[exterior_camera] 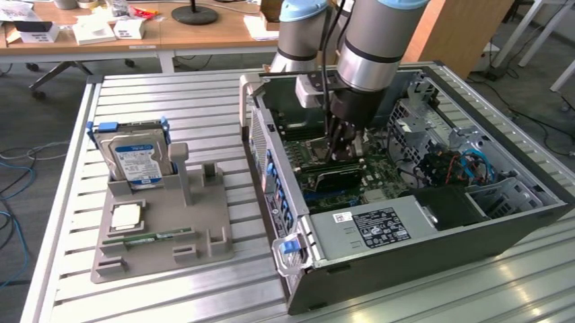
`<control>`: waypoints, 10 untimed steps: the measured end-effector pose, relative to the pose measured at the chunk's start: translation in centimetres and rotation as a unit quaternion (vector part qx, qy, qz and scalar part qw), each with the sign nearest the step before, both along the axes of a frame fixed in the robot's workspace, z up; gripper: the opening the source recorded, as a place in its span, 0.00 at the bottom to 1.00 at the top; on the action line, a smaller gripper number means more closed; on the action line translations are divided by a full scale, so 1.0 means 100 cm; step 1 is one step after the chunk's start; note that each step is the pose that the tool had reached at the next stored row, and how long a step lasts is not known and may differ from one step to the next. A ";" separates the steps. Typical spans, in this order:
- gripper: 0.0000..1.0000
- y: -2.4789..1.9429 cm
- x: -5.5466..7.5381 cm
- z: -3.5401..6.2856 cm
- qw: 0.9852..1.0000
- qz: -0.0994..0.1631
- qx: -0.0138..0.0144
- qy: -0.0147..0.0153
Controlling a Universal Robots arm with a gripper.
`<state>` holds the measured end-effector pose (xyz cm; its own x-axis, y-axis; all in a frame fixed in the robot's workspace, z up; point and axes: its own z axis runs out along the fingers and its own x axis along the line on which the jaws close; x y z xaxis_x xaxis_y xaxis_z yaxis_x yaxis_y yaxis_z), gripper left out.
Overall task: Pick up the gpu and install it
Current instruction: 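Press down on the gpu until it lock into place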
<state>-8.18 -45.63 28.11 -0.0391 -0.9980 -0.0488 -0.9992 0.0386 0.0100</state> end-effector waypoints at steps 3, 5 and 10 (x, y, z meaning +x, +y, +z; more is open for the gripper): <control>0.11 0.0000 0.000 0.0000 1.000 0.000 0.000 0.000; 0.11 0.0000 -0.001 -0.0003 1.000 0.000 0.000 0.000; 0.11 0.0000 -0.004 -0.0058 1.000 0.000 0.000 0.000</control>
